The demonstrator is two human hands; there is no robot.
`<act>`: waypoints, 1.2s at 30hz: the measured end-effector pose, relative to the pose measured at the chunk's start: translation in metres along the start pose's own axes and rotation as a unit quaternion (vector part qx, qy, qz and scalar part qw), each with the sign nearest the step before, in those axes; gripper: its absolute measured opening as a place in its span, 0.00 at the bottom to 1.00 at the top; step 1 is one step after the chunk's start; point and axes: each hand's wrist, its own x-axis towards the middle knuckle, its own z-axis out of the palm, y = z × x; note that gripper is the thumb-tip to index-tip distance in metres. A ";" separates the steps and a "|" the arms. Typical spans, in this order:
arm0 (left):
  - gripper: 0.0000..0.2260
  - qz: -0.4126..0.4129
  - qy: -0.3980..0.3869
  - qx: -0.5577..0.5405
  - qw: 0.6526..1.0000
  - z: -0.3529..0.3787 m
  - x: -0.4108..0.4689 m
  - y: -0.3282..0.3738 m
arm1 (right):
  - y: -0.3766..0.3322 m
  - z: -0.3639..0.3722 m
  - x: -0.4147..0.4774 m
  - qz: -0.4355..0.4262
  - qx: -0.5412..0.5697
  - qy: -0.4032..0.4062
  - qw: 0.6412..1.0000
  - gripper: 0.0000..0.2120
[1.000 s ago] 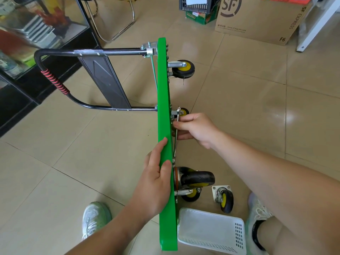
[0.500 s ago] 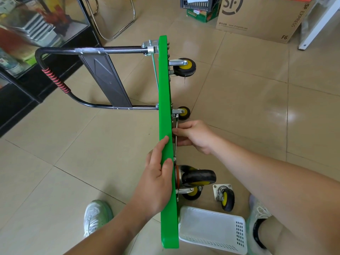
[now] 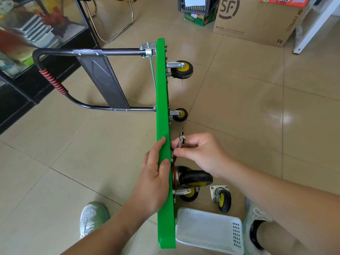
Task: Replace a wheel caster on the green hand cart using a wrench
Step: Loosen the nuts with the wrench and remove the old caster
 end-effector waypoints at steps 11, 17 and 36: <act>0.22 0.003 0.002 0.007 1.000 0.000 0.001 -0.001 | -0.010 -0.007 0.003 -0.081 0.001 0.060 0.995 0.11; 0.22 -0.003 0.000 0.003 1.000 0.002 0.004 -0.003 | -0.015 -0.023 0.037 -0.005 0.066 0.059 0.996 0.10; 0.22 -0.003 -0.005 -0.010 1.000 0.001 0.005 -0.005 | 0.024 -0.005 0.077 0.138 0.121 -0.007 0.983 0.06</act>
